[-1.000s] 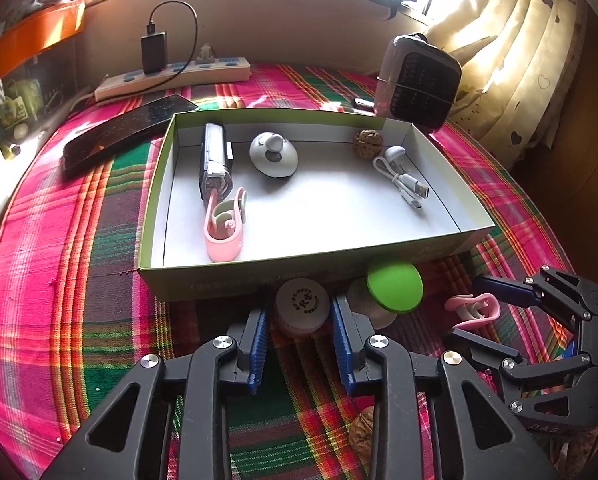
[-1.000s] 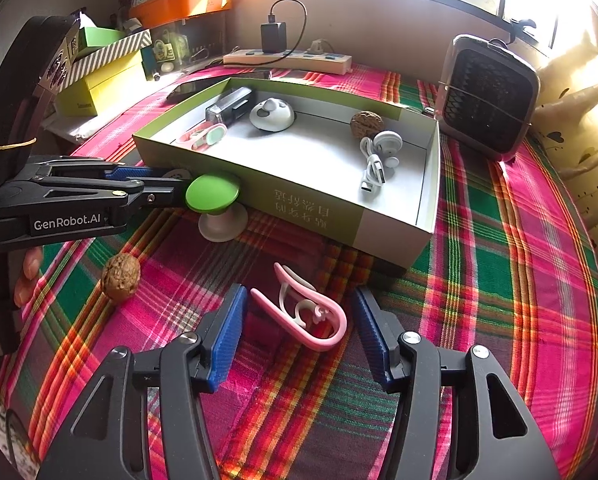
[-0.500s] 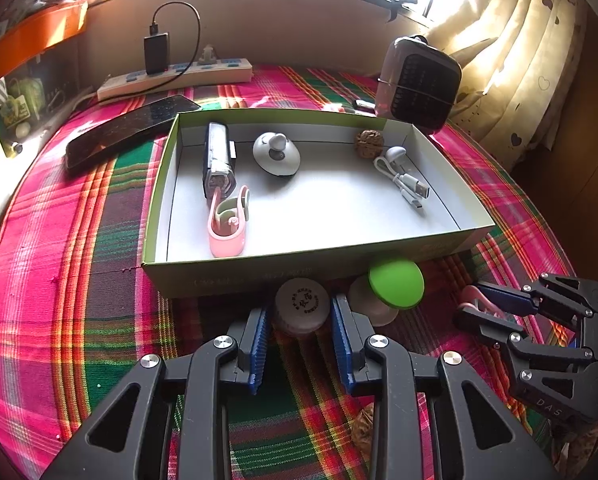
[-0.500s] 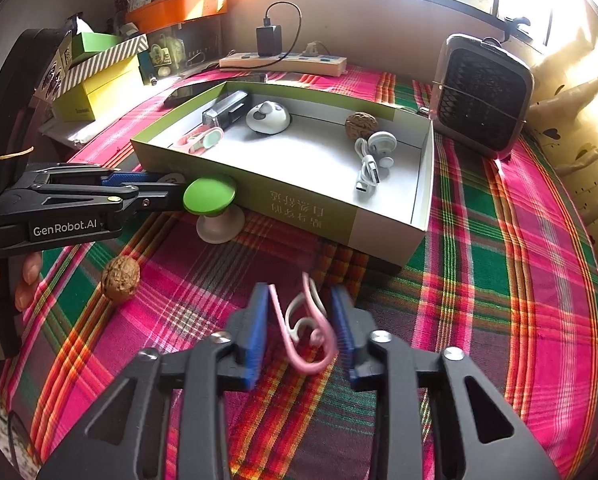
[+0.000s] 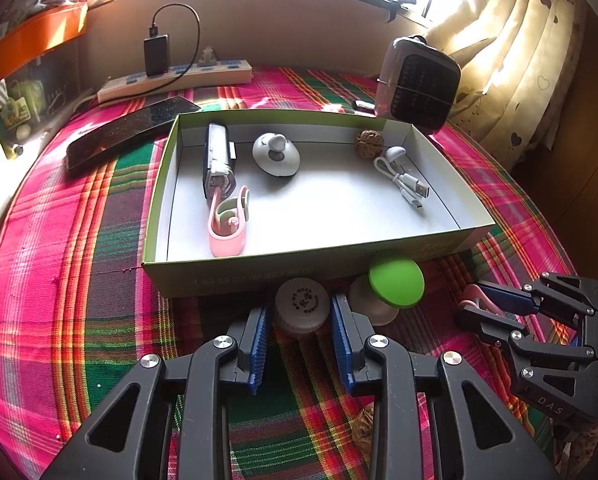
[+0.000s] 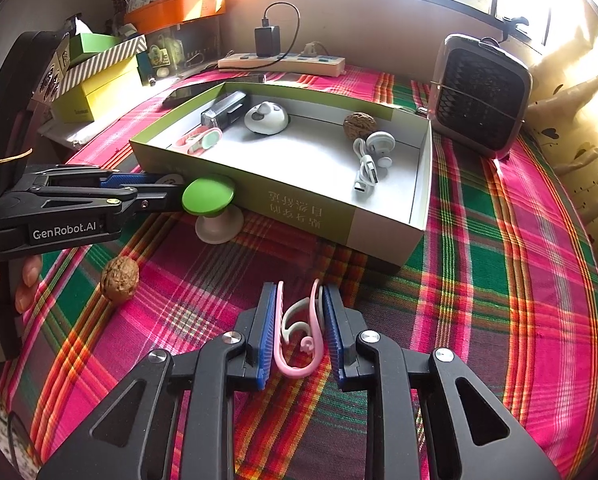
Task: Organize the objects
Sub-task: 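Close the left gripper on the white round container while the right holds the pink clip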
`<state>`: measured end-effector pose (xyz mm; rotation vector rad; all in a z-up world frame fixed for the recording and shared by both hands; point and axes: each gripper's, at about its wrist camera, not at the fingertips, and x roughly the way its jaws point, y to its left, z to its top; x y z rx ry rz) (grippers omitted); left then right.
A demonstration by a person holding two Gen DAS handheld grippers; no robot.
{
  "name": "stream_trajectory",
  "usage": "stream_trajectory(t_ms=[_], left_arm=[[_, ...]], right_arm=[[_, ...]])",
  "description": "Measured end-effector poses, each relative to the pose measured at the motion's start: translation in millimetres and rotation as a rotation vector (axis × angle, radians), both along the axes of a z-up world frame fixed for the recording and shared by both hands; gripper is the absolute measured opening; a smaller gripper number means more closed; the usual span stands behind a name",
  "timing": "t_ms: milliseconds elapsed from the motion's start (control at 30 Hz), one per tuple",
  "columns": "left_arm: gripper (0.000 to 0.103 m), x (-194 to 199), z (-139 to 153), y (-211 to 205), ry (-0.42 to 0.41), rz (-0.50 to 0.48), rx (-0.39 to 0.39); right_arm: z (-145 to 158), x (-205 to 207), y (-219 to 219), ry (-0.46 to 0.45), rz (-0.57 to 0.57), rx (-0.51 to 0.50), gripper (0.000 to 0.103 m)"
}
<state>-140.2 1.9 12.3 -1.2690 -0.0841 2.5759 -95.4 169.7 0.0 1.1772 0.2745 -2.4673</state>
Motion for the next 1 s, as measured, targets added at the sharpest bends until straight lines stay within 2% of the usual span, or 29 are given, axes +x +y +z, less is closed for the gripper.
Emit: stream_trajectory(t_ms=[1000], left_arm=[[0.026, 2.1, 0.0, 0.4, 0.009, 0.002, -0.02]], right_arm=[[2.4, 0.7, 2.4, 0.01, -0.022, -0.005, 0.024]])
